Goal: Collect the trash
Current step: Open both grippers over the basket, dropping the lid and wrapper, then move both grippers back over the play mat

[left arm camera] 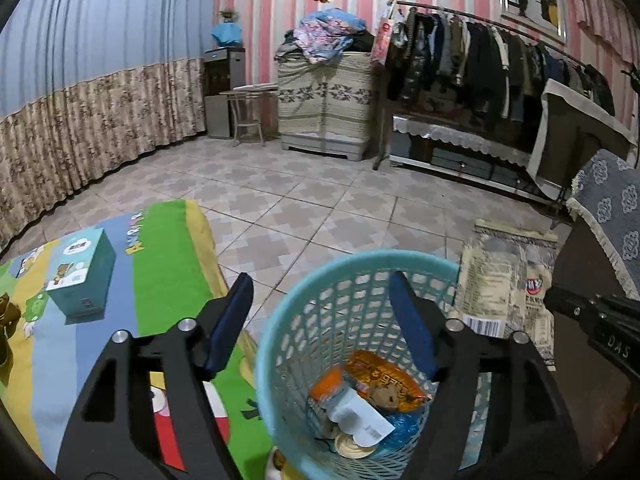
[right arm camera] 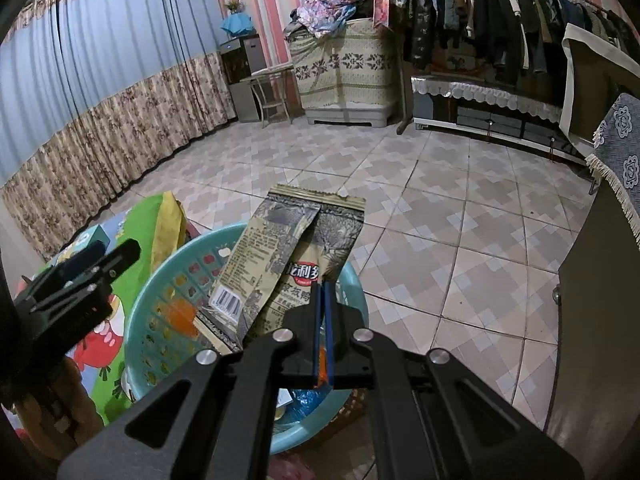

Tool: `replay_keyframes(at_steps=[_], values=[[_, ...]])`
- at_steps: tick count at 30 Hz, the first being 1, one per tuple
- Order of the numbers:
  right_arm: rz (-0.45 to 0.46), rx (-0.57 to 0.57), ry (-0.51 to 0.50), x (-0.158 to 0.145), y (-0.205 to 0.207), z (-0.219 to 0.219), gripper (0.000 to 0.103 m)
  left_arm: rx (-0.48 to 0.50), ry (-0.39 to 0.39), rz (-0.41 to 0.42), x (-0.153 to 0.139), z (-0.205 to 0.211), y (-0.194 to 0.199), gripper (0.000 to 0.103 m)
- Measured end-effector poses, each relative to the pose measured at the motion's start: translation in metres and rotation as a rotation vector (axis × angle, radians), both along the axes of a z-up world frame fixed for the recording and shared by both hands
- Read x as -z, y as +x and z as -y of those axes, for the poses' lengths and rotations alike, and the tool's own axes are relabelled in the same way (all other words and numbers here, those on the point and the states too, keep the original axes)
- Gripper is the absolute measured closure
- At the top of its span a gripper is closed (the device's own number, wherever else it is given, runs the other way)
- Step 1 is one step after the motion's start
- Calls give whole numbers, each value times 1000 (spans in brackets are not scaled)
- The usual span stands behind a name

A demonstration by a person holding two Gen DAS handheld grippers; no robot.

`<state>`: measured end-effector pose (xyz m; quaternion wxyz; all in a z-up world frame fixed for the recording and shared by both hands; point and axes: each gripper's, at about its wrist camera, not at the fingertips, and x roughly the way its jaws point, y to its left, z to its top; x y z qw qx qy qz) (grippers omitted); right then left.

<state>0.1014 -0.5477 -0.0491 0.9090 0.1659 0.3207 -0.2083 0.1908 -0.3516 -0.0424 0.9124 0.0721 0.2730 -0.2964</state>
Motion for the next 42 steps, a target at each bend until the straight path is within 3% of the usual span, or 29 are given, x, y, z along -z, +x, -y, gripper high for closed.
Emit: replay_keyframes(at_steps=[4, 17, 18, 19, 21, 24, 27, 31, 42], values=[[-16, -12, -3, 2, 5, -4, 101, -65, -3, 32, -9, -17, 4, 16], [-82, -87, -38, 16, 37, -33, 97, -167, -7, 74, -29, -78, 9, 10], [-87, -92, -29, 18, 40, -34, 91, -172, -11, 75, -31, -81, 9, 8], [-91, -92, -18, 21, 42, -35, 68, -179, -15, 78, -33, -85, 8, 8], [-79, -76, -16, 24, 43, -36, 39, -190, -18, 84, -35, -92, 7, 7], [-81, -75, -13, 25, 45, -39, 37, -208, -19, 85, -36, -102, 6, 7], [-51, -80, -27, 20, 42, -43, 23, -217, -15, 90, -37, -109, 3, 6], [-28, -79, -47, 13, 40, -46, 16, -236, -10, 101, -38, -119, -1, 6], [37, -90, -63, -1, 35, -58, 14, -304, -23, 108, -40, -156, -3, 6]])
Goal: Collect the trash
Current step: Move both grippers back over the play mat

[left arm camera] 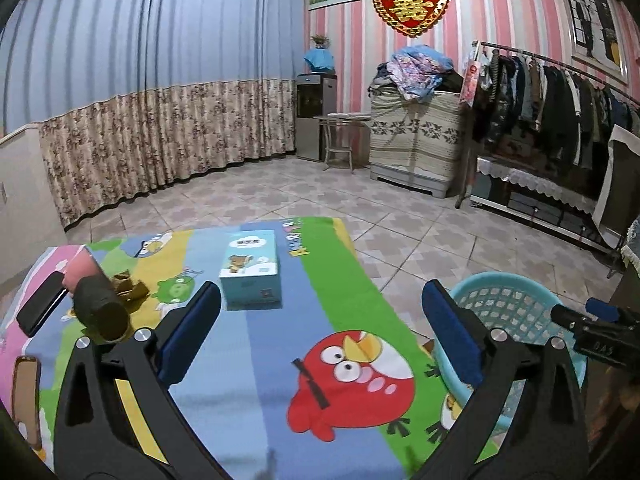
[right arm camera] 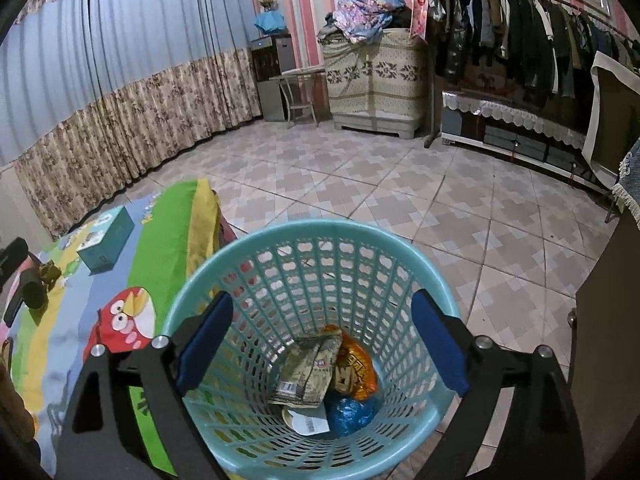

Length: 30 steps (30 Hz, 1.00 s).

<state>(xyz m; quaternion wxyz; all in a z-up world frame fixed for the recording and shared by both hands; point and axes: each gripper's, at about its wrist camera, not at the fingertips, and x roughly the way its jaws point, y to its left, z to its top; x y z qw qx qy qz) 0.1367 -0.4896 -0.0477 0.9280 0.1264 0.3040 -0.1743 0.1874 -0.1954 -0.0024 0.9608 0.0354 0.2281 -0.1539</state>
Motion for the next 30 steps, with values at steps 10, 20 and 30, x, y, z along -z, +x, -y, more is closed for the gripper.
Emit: replay_keyframes(at_steps=[10, 20, 30], values=[[60, 0, -34, -15, -2, -19, 14, -62, 36, 38, 0, -36, -7, 6], [120, -54, -31, -27, -1, -54, 7, -140, 23, 22, 5, -87, -7, 6], [123, -136, -1, -19, 12, -112, 5, -237, 29, -21, 21, -148, -3, 6]])
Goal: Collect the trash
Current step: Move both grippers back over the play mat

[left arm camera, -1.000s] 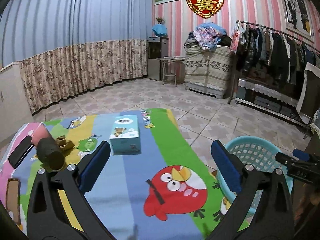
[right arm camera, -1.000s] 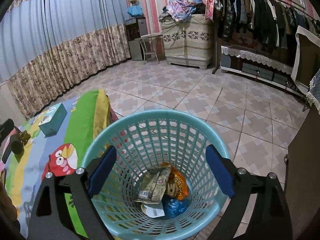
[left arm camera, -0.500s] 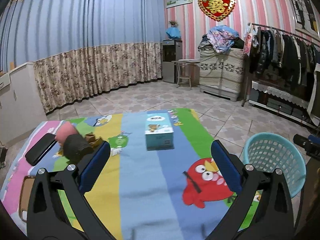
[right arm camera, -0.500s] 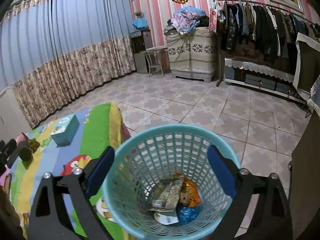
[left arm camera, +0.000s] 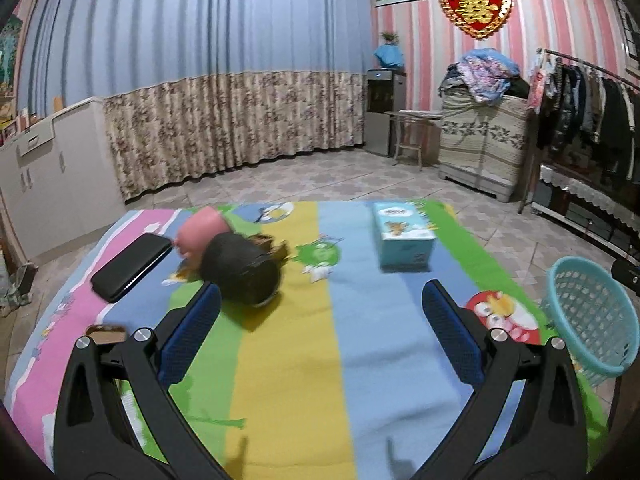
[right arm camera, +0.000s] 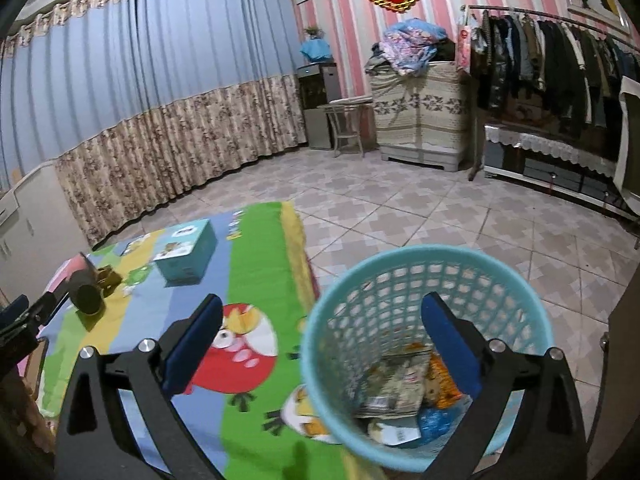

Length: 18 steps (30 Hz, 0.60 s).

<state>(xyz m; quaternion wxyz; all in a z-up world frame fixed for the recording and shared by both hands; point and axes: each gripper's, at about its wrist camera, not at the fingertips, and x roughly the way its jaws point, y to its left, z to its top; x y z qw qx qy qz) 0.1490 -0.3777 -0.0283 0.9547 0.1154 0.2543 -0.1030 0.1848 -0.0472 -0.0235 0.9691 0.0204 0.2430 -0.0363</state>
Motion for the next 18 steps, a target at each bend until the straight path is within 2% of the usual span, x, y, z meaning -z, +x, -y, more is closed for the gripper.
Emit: replay_keyframes(at_steps=[5, 12, 18], values=[[-27, -50, 13, 11, 11, -26, 5, -43, -3, -30, 10, -32, 0, 6], [-93, -95, -30, 29, 30, -58, 5, -76, -23, -80, 25, -71, 10, 6], [-136, -108, 6, 41, 44, -71, 5, -75, -2, -94, 31, -80, 33, 6]])
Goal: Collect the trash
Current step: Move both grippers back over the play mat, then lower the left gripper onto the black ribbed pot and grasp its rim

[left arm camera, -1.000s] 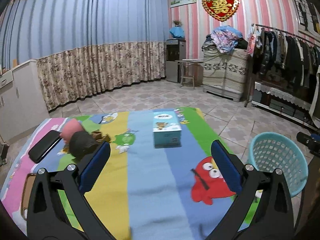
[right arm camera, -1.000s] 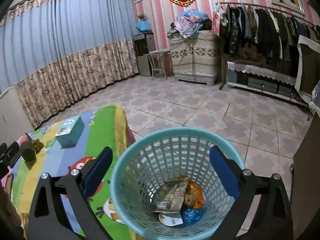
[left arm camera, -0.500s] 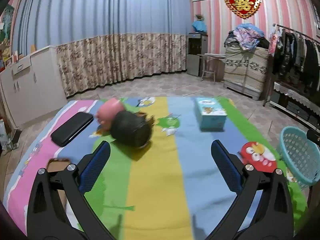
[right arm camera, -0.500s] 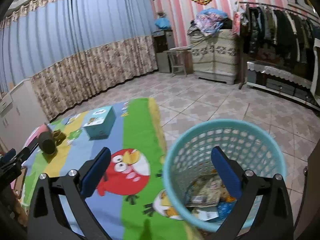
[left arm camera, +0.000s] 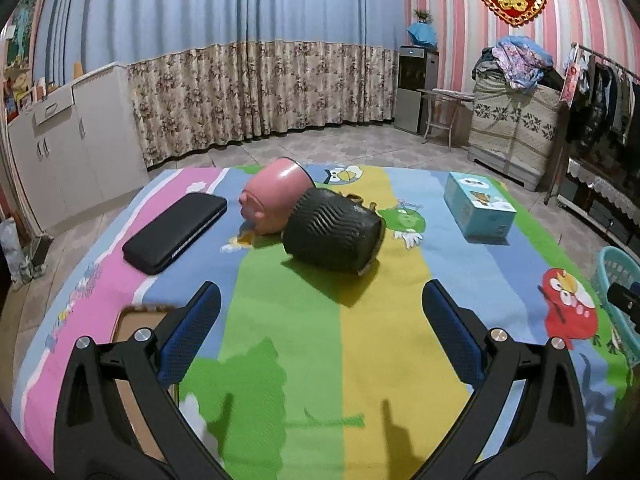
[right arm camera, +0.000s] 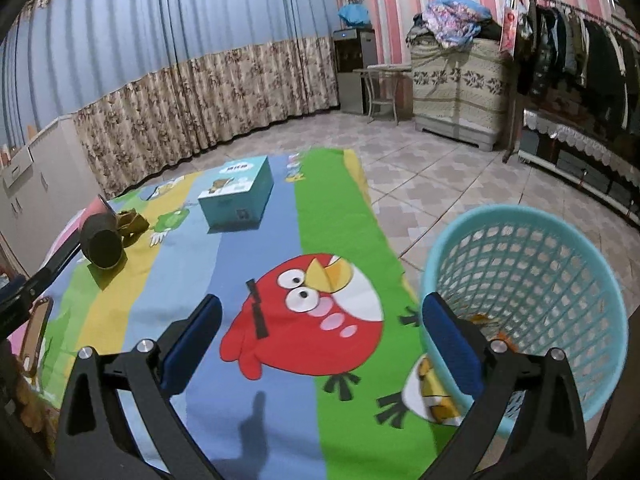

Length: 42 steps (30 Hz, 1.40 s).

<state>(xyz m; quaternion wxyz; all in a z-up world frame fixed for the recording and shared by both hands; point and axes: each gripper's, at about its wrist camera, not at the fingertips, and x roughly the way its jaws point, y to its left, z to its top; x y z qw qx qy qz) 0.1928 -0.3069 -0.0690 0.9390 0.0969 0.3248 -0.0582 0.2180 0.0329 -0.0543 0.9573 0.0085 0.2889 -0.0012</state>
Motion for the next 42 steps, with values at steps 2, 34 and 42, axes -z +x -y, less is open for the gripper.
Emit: replay_keyframes(at_steps=[2, 34, 42], values=[[-12, 0, 4, 3, 3, -1, 5, 5, 5, -9, 1, -1, 14, 6], [-93, 48, 14, 27, 11, 0, 5, 243, 28, -78, 29, 25, 98, 12], [-107, 60, 17, 31, 11, 1, 5, 332, 5, -96, 30, 26, 92, 22]])
